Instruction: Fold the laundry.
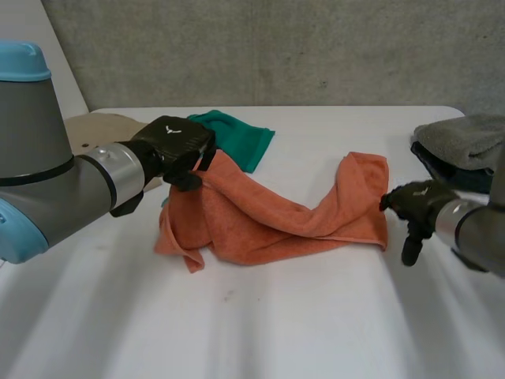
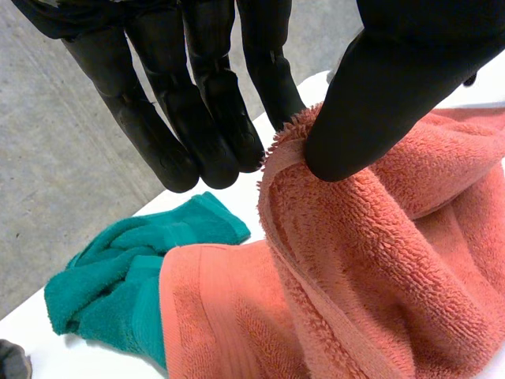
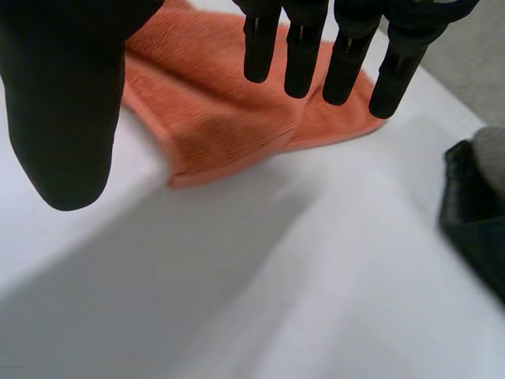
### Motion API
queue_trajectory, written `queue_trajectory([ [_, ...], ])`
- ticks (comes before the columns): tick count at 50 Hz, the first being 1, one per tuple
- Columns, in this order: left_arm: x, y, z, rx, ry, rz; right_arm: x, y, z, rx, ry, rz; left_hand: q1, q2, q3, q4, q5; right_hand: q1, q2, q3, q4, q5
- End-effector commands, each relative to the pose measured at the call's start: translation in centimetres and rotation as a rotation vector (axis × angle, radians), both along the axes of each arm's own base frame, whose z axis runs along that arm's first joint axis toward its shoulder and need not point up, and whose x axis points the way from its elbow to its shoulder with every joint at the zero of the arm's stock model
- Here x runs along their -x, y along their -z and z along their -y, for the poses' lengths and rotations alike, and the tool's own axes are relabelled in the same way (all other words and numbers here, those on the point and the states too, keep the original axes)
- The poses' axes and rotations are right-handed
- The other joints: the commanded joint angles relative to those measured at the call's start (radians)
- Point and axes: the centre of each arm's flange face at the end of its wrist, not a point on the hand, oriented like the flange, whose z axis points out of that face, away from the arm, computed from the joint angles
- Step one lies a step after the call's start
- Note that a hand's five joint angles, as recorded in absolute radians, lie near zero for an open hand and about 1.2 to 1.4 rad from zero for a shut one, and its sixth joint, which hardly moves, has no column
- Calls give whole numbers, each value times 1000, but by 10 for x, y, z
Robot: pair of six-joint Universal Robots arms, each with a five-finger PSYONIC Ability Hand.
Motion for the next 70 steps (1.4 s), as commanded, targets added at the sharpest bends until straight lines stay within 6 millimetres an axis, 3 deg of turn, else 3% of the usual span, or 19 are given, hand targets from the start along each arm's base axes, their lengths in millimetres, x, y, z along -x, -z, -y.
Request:
queue_trajectory([
  [1, 0, 5, 3, -10, -2, 3, -12, 39, 7, 80, 18, 63, 256, 200, 210, 200, 232, 98, 114, 95, 97, 83],
  [9, -2, 5, 5, -10, -11, 4, -26, 54, 17, 164, 14, 89, 256, 200, 210, 200, 232, 365, 380, 362, 364, 350],
  [14, -3, 7, 6, -15, -17, 7, -26, 53, 22, 176, 33, 106, 256, 200, 210, 200, 232, 1046, 1062, 1044, 1045, 1031],
  [20, -6, 15, 7, -34, -37, 28, -14, 20, 26, 232, 77, 138, 256, 200, 210, 200, 232, 1046, 1062, 1044, 1046, 1031],
  [22, -8, 19, 8, -52, -47, 38, -1, -1, 27, 247, 82, 116, 256, 200, 210, 200, 232, 1046, 1062, 1044, 1046, 1031],
  [25, -10, 28, 8, -90, -53, 54, 14, -12, 21, 181, 42, 25, 256, 200, 210, 200, 232, 1046, 1062, 1044, 1046, 1031],
  [31, -8, 51, 12, -143, -43, 106, 24, -11, 8, -5, -111, -172, 256, 200, 210, 200, 232, 1046, 1062, 1044, 1046, 1031],
  [35, -2, 57, 21, -121, -14, 124, 17, -6, 21, 17, -122, -162, 256, 200, 210, 200, 232, 1046, 1062, 1044, 1046, 1031],
  [38, 7, 41, 36, -26, 6, 101, 8, -10, 47, 146, -78, -78, 256, 200, 210, 200, 232, 1046, 1062, 1044, 1046, 1031],
  [42, 20, -10, 61, 209, -3, 8, -11, -36, 75, 355, -60, 39, 256, 200, 210, 200, 232, 1046, 1062, 1044, 1046, 1031],
  [43, 25, -42, 68, 333, -10, -49, -19, -59, 88, 479, -47, 99, 256, 200, 210, 200, 232, 1046, 1062, 1044, 1046, 1031],
  [46, 31, -91, 73, 523, -17, -147, -26, -99, 103, 671, -11, 201, 256, 200, 210, 200, 232, 1046, 1062, 1044, 1046, 1031],
  [47, 34, -122, 71, 641, -19, -212, -29, -129, 109, 801, 18, 284, 256, 200, 210, 200, 232, 1046, 1062, 1044, 1046, 1031],
  [51, 35, -180, 56, 841, -45, -346, -29, -195, 108, 1052, 90, 490, 256, 200, 210, 200, 232, 1046, 1062, 1044, 1046, 1031],
  [55, 31, -197, 42, 876, -78, -379, -29, -222, 99, 1130, 87, 559, 256, 200, 210, 200, 232, 1046, 1062, 1044, 1046, 1031],
  [58, 29, -188, 38, 825, -81, -358, -31, -217, 94, 1079, 58, 539, 256, 200, 210, 200, 232, 1046, 1062, 1044, 1046, 1031],
  [62, 28, -160, 30, 695, -72, -292, -31, -187, 85, 912, 22, 482, 256, 200, 210, 200, 232, 1046, 1062, 1044, 1046, 1031],
  [66, 25, -102, 25, 516, -70, -190, -17, -143, 78, 736, 34, 417, 256, 200, 210, 200, 232, 1046, 1062, 1044, 1046, 1031],
  [70, 20, -29, 18, 325, -63, -88, 5, -86, 67, 566, 58, 335, 256, 200, 210, 200, 232, 1046, 1062, 1044, 1046, 1031],
])
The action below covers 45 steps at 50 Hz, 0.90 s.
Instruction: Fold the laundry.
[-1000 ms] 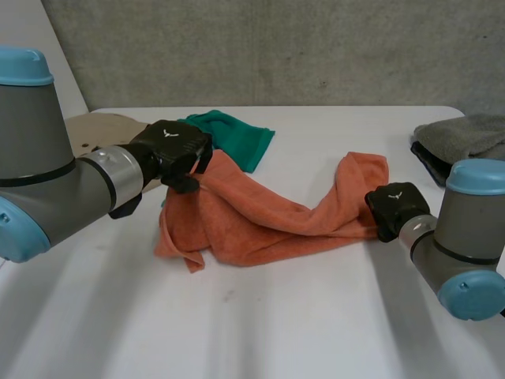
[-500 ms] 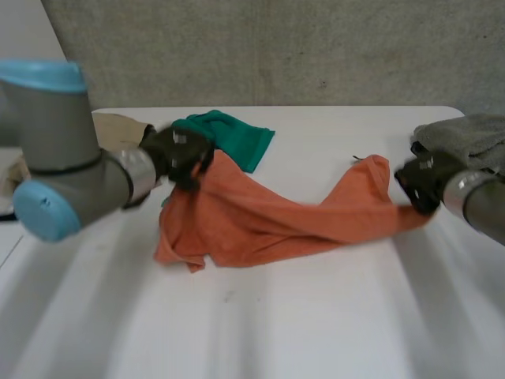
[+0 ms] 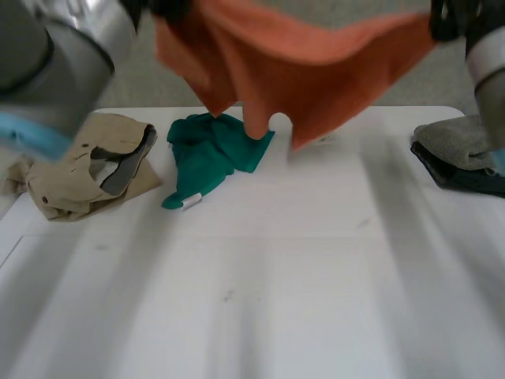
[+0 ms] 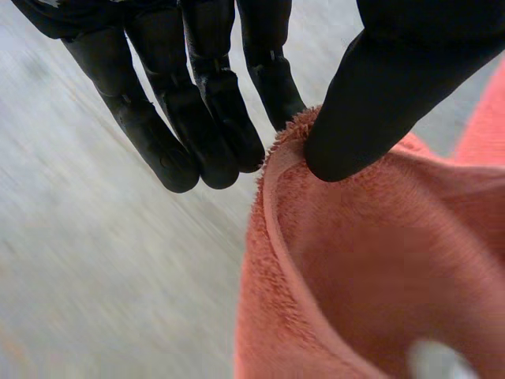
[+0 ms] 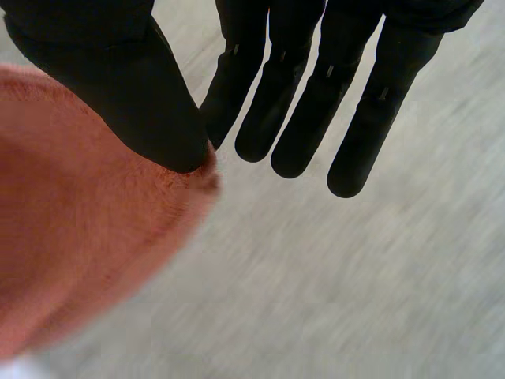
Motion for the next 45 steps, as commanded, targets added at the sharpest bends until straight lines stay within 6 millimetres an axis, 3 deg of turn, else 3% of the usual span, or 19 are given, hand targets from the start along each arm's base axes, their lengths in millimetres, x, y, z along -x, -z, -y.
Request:
queue_trajectory([
  [1, -7, 115, -12, -319, 3, 162, 32, 91, -17, -306, 13, -123, 256, 199, 209, 200, 232, 263, 219, 207, 200, 238],
  [3, -7, 138, -13, -364, 6, 185, 39, 111, -21, -356, 14, -157, 256, 199, 209, 200, 232, 263, 219, 207, 200, 238],
  [4, -7, 160, -14, -407, 9, 208, 45, 130, -24, -407, 12, -192, 256, 199, 209, 200, 232, 263, 219, 207, 200, 238],
  [8, -4, 206, -18, -499, 28, 250, 56, 168, -32, -499, 3, -273, 256, 199, 209, 200, 232, 263, 219, 207, 200, 238],
  [10, -2, 219, -20, -520, 43, 267, 59, 178, -32, -524, 5, -295, 256, 199, 209, 200, 232, 263, 219, 207, 200, 238],
  [11, -1, 223, -20, -528, 48, 272, 61, 182, -32, -535, 8, -305, 190, 133, 143, 133, 166, 263, 219, 207, 200, 238],
  [12, 0, 229, -20, -545, 57, 275, 64, 188, -30, -548, 17, -323, -116, -173, -163, -173, -140, 263, 219, 207, 200, 238],
  [15, 0, 226, -18, -542, 68, 271, 69, 193, -25, -556, 45, -337, -529, -586, -576, -586, -553, 263, 219, 207, 200, 238],
  [20, -18, 207, -6, -527, 29, 245, 81, 195, -10, -560, 133, -340, -806, -863, -853, -862, -830, 263, 219, 207, 200, 238],
  [26, -50, 205, 12, -543, -32, 231, 89, 200, -1, -584, 172, -341, -806, -863, -853, -863, -830, 263, 219, 207, 200, 238],
  [31, -85, 215, 37, -548, -36, 264, 90, 205, 2, -607, 174, -350, -698, -755, -745, -755, -722, 263, 219, 207, 200, 238],
  [35, -100, 225, 49, -548, -5, 308, 90, 205, 3, -610, 173, -357, -593, -650, -640, -649, -616, 263, 219, 207, 200, 238],
  [45, -91, 254, 52, -649, 66, 357, 86, 206, -3, -625, 162, -363, -615, -672, -662, -672, -639, 263, 219, 207, 200, 238],
])
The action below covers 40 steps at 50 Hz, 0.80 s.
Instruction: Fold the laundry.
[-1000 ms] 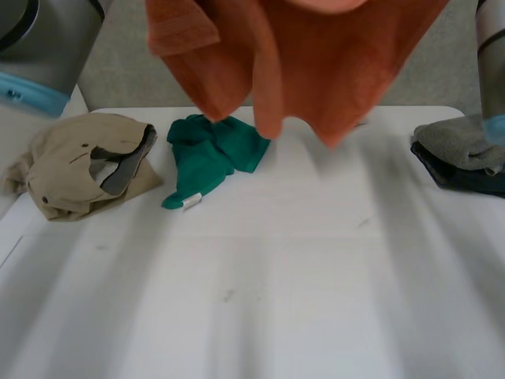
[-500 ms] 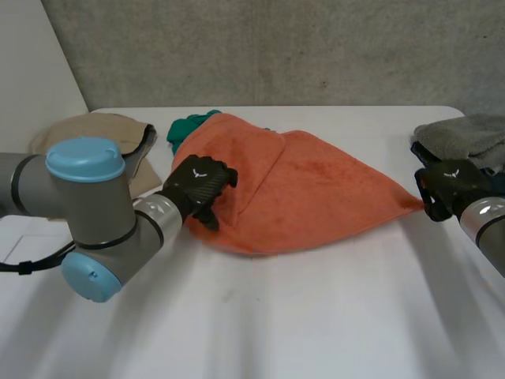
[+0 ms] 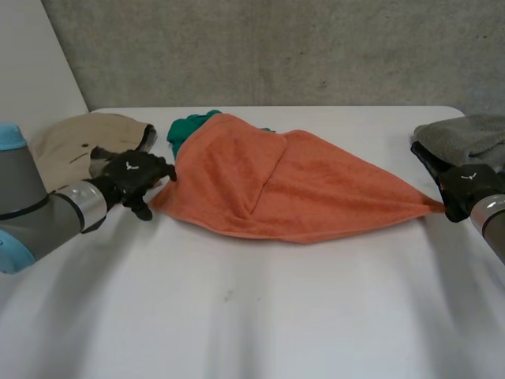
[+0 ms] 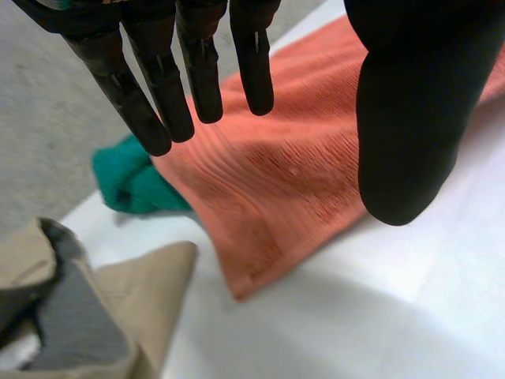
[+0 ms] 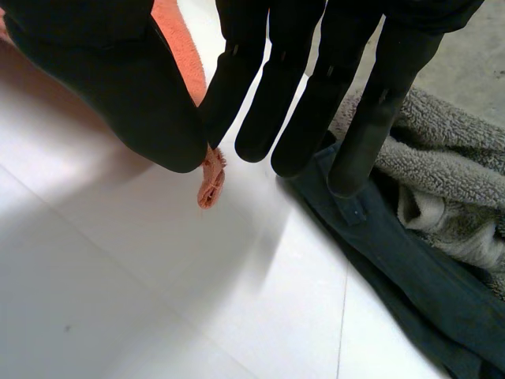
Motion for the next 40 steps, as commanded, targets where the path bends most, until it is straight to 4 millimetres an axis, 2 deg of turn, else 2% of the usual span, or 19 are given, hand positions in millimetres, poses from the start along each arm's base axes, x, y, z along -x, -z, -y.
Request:
queue_trajectory([
  [1, 13, 22, 0, -76, 45, 22, -3, 1, -5, -11, -8, 0, 55, 56, 54, 51, 48, 263, 219, 207, 200, 238],
  [12, 35, 18, 5, -4, 66, 38, -4, 1, -10, -23, -10, -1, 61, 62, 60, 57, 54, 263, 219, 207, 200, 238],
  [24, 60, 24, 2, 1, 50, 127, -3, -6, -14, -13, -7, 7, 146, 147, 145, 142, 139, 263, 219, 207, 200, 238],
  [26, 63, 25, 1, 5, 48, 145, -3, -7, -15, -13, -8, 5, 268, 270, 268, 264, 262, 263, 219, 207, 200, 238],
  [27, 65, 26, 3, 10, 35, 158, -3, -7, -16, -14, -9, 2, 522, 523, 522, 518, 515, 263, 219, 207, 200, 238],
  [29, 65, 24, 6, 21, 13, 168, -4, -8, -18, -18, -12, 1, 875, 876, 875, 871, 868, 263, 219, 207, 200, 238],
  [32, 63, 12, 7, 43, -19, 173, -5, -10, -23, -28, -18, -2, 932, 934, 932, 928, 926, 263, 219, 207, 200, 238],
  [34, 61, 4, 3, 45, -27, 171, -6, -13, -27, -31, -27, -10, 932, 934, 932, 928, 926, 263, 219, 207, 200, 238],
  [38, 52, -18, -24, 9, -34, 187, -9, -18, -42, -64, -72, -68, 932, 934, 932, 928, 926, 263, 219, 207, 200, 238],
  [40, 42, -22, -46, -56, -49, 226, -9, -22, -54, -98, -118, -140, 932, 934, 932, 928, 926, 263, 219, 207, 200, 238],
])
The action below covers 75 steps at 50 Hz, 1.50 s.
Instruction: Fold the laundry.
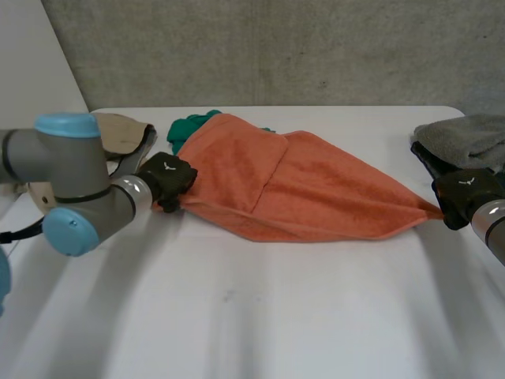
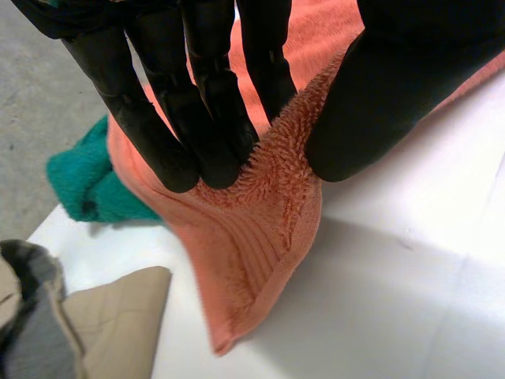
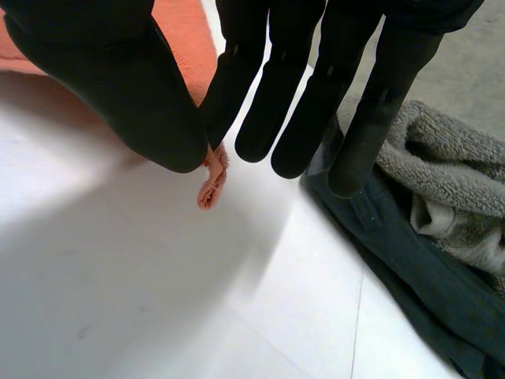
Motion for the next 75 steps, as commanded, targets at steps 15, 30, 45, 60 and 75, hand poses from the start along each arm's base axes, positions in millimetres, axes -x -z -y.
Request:
queue_trajectory([
  [15, -77, -42, -146, -310, 66, 336, 30, -32, -79, -313, -301, -522, 254, 203, 216, 204, 236, 263, 219, 207, 200, 238],
  [30, -32, -157, -32, 339, -78, 28, -22, -122, 18, 360, -70, -225, 254, 203, 216, 204, 236, 263, 219, 207, 200, 238],
  [45, -33, -308, -18, 801, -154, -457, -45, -261, 30, 897, -3, 201, 254, 203, 216, 204, 236, 263, 219, 207, 200, 238],
  [60, -65, -147, -22, 298, -219, -181, -24, -114, 9, 288, -51, 15, 254, 203, 216, 204, 236, 263, 219, 207, 200, 238],
  [75, -85, -1, -34, 8, -130, 59, 5, 0, -18, -36, -100, -105, 254, 203, 216, 204, 236, 263, 219, 207, 200, 238],
])
